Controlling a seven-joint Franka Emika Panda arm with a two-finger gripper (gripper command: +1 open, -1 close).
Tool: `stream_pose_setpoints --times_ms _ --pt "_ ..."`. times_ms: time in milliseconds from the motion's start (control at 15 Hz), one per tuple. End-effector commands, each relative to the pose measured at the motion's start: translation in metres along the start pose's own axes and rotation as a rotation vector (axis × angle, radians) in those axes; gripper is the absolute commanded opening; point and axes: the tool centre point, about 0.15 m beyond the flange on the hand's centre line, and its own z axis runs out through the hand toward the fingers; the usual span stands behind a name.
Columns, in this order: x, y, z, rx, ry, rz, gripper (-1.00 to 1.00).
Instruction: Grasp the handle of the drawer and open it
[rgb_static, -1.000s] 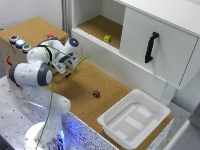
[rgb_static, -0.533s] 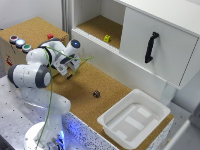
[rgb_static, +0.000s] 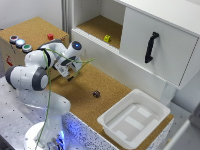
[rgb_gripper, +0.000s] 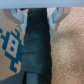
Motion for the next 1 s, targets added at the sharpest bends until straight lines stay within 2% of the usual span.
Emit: stream_pose_setpoints --times_ms 0,933 --pt "0.01 0.049 0.009 -0.023 -0.008 0.014 -1.0" --pt "0.023 0.074 -0.017 -0.083 0.002 0.017 -1.0"
